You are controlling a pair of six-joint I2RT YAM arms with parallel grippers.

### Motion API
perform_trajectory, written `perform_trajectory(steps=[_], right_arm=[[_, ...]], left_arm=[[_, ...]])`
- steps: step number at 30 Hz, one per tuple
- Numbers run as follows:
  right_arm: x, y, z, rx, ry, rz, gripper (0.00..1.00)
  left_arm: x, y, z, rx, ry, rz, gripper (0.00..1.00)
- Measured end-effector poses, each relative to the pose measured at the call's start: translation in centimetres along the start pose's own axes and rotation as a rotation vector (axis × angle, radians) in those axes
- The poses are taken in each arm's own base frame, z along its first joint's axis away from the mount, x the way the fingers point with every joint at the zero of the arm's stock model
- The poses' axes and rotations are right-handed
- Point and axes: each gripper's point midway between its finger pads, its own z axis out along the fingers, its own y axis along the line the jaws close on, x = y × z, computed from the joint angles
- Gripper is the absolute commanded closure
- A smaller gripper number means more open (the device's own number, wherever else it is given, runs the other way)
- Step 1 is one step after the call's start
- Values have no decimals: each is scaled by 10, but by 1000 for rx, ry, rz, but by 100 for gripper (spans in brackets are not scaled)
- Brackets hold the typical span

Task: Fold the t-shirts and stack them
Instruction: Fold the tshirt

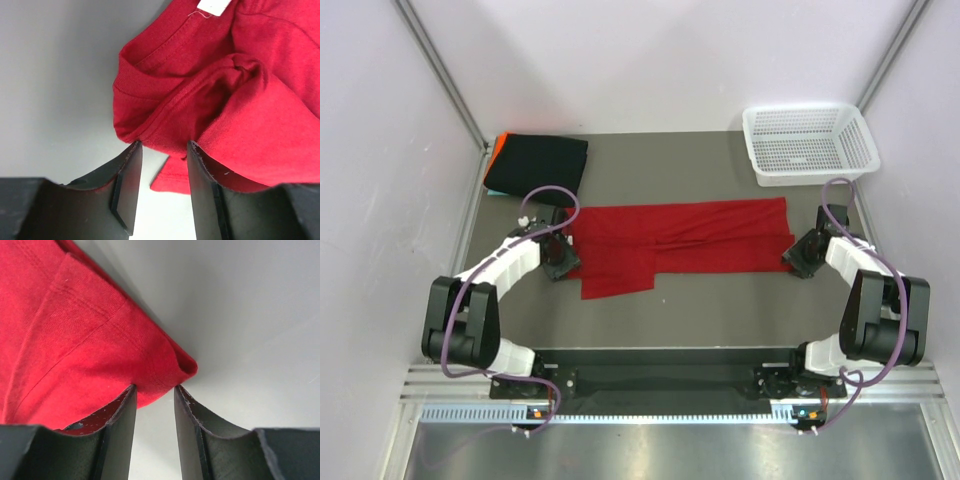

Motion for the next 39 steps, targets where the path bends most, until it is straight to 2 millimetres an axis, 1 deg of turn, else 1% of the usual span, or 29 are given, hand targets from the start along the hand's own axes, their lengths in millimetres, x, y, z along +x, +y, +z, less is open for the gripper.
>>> perform_trajectory(steps=[5,8,9,10,11,12,13,15,16,22,31,32,33,34,36,37,39], right_arm=[[0,-3,5,16,3,0,64],[-1,-3,7,16,-1,-1,67],[-2,-3,7,17,-3,-2,68],[-2,-3,7,18,-6,-3,73],[-2,-3,7,19,-7,-6,76],[-3,-4,7,21,-10,-10,79],[-3,-4,7,23,-12,-13,86],[-4,-4,7,22,-16,-23,99],[-5,-4,7,21,-18,-26,100],[-6,-5,7,24,-23,-50,100],[-4,-11,-6,35,-29,-93,100],[-4,-10,-7,32,-30,-95,100],[-3,-10,-8,28,-32,-99,99],[-2,-10,-9,23,-31,-102,90],[0,-10,-9,15,-22,-110,82],[1,-10,-9,10,-17,-117,75],[2,-9,-10,6,-11,-133,71]], left_arm=[[2,4,11,-27,12,1,60],[2,6,16,-43,12,3,69],[2,7,18,-51,13,5,79],[1,8,19,-57,11,6,85],[0,9,19,-66,6,8,92],[-1,11,20,-78,6,14,96],[-1,11,20,-85,8,17,100],[-4,10,20,-101,10,25,100],[-6,10,21,-108,6,28,100],[-17,13,19,-172,-64,77,100],[-13,21,16,-212,-58,97,100],[-13,21,15,-216,-56,99,97],[-12,22,15,-222,-55,102,85],[-11,24,14,-229,-53,111,79],[-11,28,13,-249,-52,126,72],[-11,30,11,-261,-49,134,67],[-14,31,6,-274,-49,145,65]])
